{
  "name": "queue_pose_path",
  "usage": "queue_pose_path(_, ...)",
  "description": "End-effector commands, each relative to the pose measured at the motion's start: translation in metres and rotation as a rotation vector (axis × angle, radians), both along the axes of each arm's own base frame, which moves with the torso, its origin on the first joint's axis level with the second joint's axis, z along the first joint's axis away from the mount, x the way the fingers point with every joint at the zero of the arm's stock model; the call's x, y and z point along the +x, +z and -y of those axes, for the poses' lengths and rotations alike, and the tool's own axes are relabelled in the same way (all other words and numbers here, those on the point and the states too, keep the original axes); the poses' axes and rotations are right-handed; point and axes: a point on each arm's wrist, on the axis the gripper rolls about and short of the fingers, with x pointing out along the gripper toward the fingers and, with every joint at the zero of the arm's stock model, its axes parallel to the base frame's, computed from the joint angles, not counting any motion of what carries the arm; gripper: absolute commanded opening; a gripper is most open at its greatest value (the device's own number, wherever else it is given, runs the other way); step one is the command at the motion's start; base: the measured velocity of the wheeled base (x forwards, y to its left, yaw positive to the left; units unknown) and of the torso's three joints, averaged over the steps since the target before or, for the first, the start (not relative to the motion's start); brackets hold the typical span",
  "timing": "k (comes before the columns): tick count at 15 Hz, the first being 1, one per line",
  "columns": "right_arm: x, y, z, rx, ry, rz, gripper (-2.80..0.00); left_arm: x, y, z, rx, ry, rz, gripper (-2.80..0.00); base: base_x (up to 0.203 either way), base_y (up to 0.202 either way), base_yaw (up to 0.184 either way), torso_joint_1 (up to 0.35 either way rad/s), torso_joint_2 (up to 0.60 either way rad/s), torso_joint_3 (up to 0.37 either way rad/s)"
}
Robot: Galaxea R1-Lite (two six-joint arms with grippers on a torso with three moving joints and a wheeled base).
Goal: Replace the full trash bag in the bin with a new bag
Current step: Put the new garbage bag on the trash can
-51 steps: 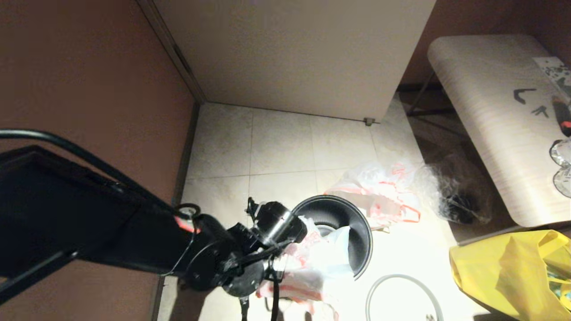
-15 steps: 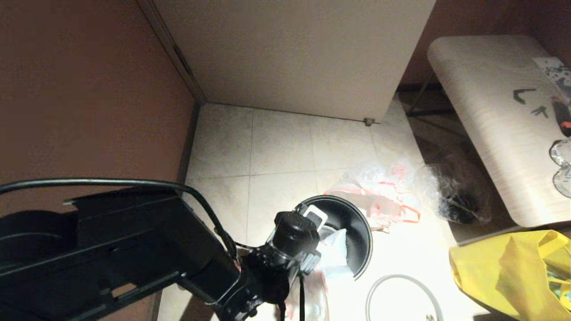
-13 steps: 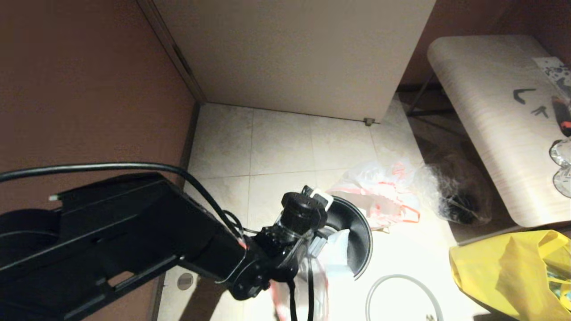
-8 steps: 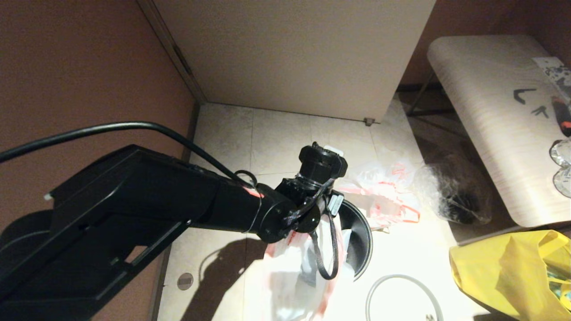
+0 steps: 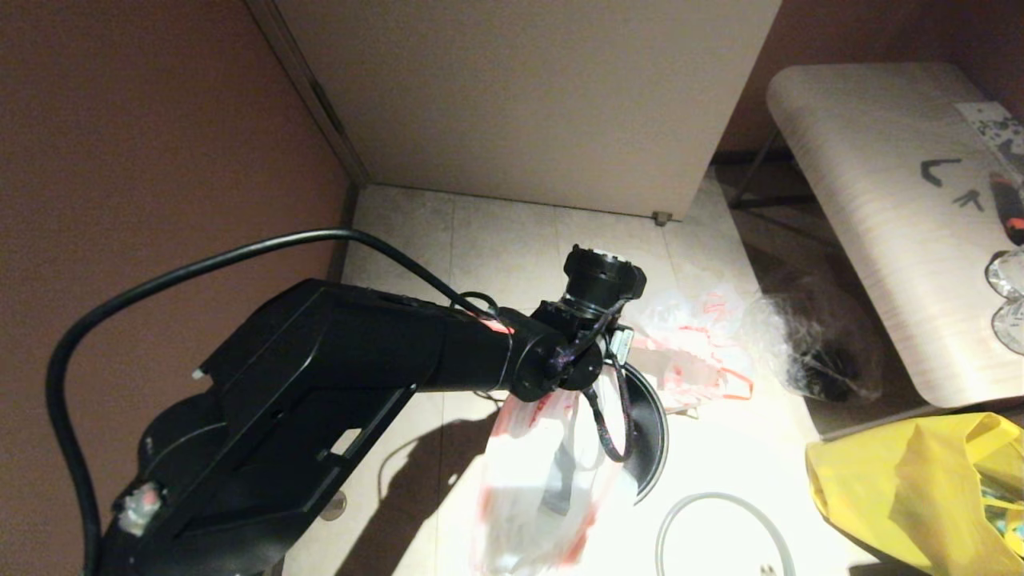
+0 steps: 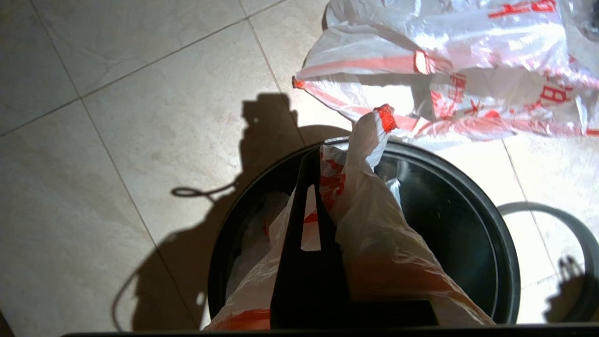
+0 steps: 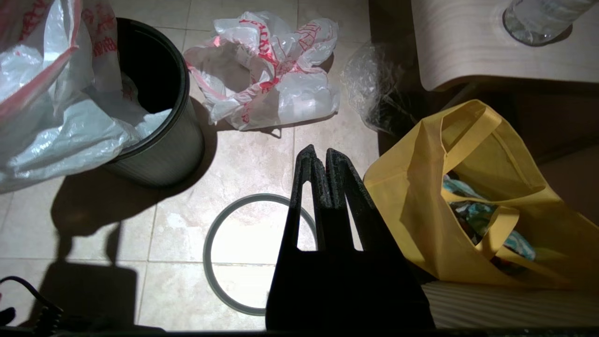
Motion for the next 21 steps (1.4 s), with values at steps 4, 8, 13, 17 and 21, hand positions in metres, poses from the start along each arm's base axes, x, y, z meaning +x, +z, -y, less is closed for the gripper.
queue_pose_path(4,0.008,0.001,0.0,-0.027,0.006,-0.099,-2.8,0.009,0.01,0.001,-0.069,0.016,0.022,-2.8,0.0,0.0,0.0,0.0,0.0,0.0)
queue_pose_path(8,0.0,-0.001,0.0,-0.028,-0.003,0.013,-2.8,0.004,0.01,0.008,-0.092,0.006,0.023,-2.8,0.0,0.0,0.0,0.0,0.0,0.0)
queue_pose_path(13,-0.001,0.089,-0.001,-0.089,0.025,0.106,-2.8,0.0,0.013,0.01,-0.125,0.012,0.015,-2.8,0.0,0.0,0.0,0.0,0.0,0.0)
queue_pose_path(17,0.035,0.16,-0.002,-0.158,0.077,0.062,-2.8,0.001,0.023,0.007,-0.179,-0.015,0.01,-2.8,0.0,0.0,0.0,0.0,0.0,0.0)
queue_pose_path(21,0.091,0.197,-0.002,-0.234,0.083,-0.03,-2.8,0.009,0.017,0.005,-0.185,0.003,0.008,-2.8,0.0,0.0,0.0,0.0,0.0,0.0)
